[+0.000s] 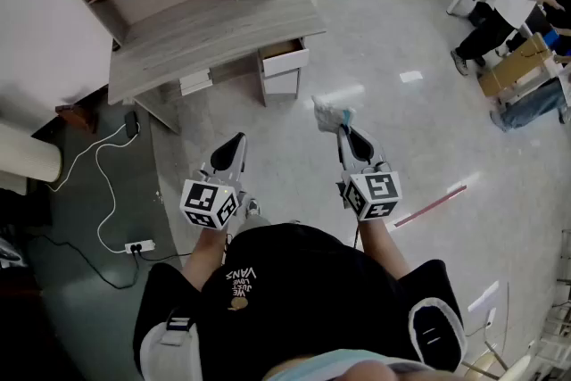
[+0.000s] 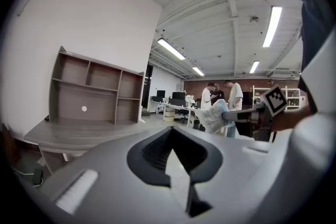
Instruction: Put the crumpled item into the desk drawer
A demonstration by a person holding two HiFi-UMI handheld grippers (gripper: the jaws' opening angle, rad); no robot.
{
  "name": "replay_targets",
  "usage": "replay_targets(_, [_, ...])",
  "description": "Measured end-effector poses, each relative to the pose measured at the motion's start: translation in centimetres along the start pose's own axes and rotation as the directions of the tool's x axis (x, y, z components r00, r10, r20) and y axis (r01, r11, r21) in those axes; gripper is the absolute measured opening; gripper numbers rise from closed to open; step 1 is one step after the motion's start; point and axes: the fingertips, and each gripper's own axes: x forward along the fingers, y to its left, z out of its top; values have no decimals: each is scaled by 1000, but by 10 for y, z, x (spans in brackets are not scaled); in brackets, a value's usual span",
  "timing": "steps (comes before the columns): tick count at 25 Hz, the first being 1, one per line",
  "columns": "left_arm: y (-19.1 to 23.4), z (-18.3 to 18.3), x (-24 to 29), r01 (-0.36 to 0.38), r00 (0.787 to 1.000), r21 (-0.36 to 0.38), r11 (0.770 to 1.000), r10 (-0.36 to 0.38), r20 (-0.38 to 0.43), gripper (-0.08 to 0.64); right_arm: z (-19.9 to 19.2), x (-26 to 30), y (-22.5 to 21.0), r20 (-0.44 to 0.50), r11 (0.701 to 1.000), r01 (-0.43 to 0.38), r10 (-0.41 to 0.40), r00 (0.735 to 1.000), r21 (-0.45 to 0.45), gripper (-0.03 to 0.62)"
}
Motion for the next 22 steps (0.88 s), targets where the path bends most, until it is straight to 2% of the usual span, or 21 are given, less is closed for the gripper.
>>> replay_targets(4, [-9, -4, 1, -30, 1000, -7, 1000, 30, -1, 52, 2, -7, -5, 20, 999, -30, 29, 999, 30, 20])
replay_targets(7, [-4, -11, 0, -67, 998, -27, 997, 67, -8, 52, 2, -6, -7, 36, 998, -44, 42, 998, 55, 20])
replay_targets(10, [2, -19, 4, -75, 997, -40, 996, 74, -26, 52, -3, -2, -9, 26, 997, -48, 47, 999, 66, 20])
replay_targets(16, [20, -30, 39, -52, 997, -49, 997, 50, -51, 52, -13, 27, -23, 1, 995, -26, 26, 1000, 94, 20])
replay_targets(22, [55, -36, 92, 3, 997, -55, 998, -8, -78, 54, -19, 80, -37, -28, 995, 14, -12, 1000, 101, 20])
